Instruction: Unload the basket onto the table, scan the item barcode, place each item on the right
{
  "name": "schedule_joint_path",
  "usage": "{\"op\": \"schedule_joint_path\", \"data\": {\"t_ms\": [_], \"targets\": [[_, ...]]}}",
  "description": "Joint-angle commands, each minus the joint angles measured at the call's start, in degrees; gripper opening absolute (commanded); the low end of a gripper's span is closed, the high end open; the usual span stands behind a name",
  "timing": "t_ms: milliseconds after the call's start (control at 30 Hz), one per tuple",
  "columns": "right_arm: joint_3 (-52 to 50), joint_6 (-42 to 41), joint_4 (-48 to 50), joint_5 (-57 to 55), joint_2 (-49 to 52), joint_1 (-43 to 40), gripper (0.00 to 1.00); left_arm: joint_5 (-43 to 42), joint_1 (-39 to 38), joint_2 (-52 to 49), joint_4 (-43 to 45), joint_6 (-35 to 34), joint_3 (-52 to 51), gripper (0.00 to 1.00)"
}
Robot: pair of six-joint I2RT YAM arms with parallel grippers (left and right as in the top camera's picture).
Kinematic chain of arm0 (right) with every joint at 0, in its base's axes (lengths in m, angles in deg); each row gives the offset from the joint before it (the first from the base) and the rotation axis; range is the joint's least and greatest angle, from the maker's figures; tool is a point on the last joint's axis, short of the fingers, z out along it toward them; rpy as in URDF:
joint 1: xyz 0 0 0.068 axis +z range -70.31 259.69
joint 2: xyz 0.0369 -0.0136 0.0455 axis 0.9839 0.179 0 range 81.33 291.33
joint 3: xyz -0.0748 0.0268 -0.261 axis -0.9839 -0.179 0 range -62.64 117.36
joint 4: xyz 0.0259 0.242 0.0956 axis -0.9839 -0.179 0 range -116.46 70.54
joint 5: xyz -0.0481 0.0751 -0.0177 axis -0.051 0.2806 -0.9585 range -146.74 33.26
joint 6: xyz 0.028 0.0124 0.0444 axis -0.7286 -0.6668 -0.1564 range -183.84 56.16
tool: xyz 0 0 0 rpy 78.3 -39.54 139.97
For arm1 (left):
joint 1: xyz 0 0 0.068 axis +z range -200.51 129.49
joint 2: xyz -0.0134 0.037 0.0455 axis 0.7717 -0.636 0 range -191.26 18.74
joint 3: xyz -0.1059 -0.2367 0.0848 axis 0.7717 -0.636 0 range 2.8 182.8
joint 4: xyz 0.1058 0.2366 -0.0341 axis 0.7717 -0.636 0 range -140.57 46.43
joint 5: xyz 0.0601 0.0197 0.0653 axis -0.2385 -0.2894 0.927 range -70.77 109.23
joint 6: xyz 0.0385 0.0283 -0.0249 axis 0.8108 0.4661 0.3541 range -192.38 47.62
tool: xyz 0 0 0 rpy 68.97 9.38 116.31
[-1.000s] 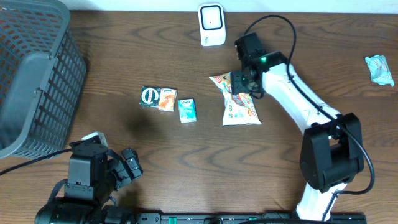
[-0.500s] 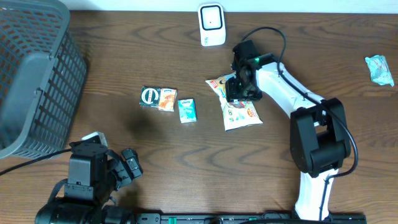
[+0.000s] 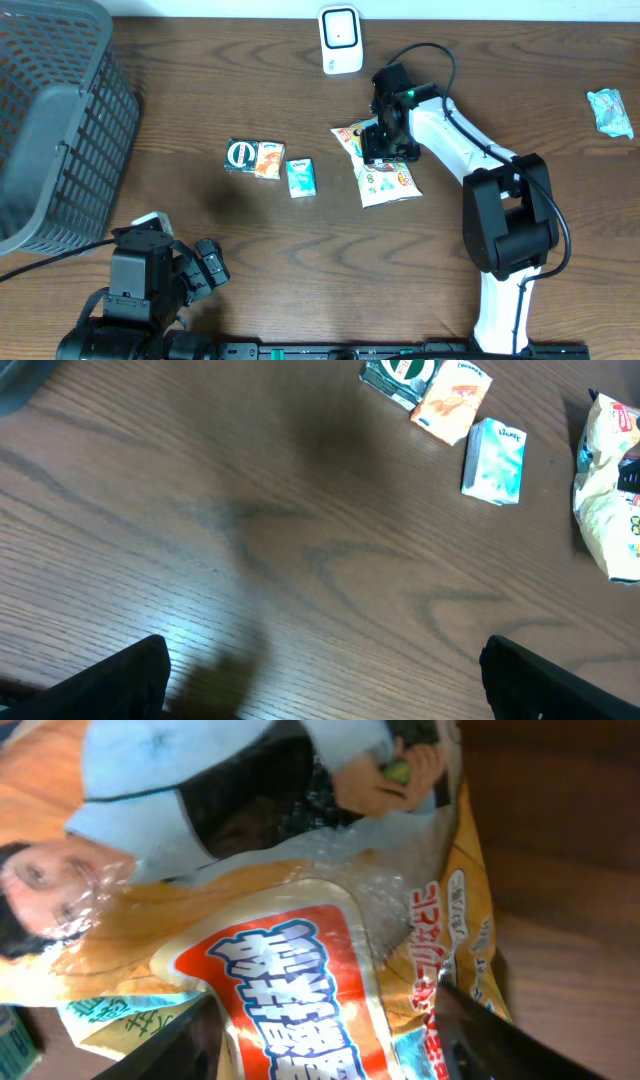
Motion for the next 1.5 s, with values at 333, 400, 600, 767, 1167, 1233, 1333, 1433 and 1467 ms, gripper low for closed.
{"op": "schedule_joint_path", "data": {"t_ms": [333,400,600,767,1167,1233,1333,1433,1467], "targets": [[2.1,5.53,-9.03,1.57,1.49,2.19,0.85,0.52,0.13,0.22,-0.15,0.11,-0.11,0.98],[1.09,5.53,-8.61,1.55,1.51,2.54,0.85,0.52,0.13,0.22,-0.15,0.11,-0.11,0.98],[-5.01,5.46,-2.62,1.6,1.53,3.45,0.81,0.52,0.13,0.22,-0.17,0.11,-0.11,0.98],[-9.25,3.91,1.92,1.55,1.53,3.87,0.36,0.52,0.13,0.22,-0.15,0.11,-0.11,0.98],[3.43,1.29,-3.61,1.55,1.46,2.6,0.01,0.52,0.13,0.22,-0.17,0.11,-0.11,0.98],[9.22,-0.98,-2.23,1.55,1.46,1.99,0.01,0.52,0.13,0.22,-0.15,0.11,-0.11,0.98],[13.2,-1.9,2.54,1.53,1.46,1.62,0.01,0.52,0.13,0.22,-0.15,0.11,-0.11,0.98],[15.43,-3.17,12.68,1.51,1.46,1.36,0.01,0.52,0.13,0.22,-0.17,0.11,-0.11,0.97],[15.5,-3.37,15.45,1.05,1.46,1.31,0.01,0.52,0.13,0.22,-0.15,0.11,-0.11,0.98]]}}
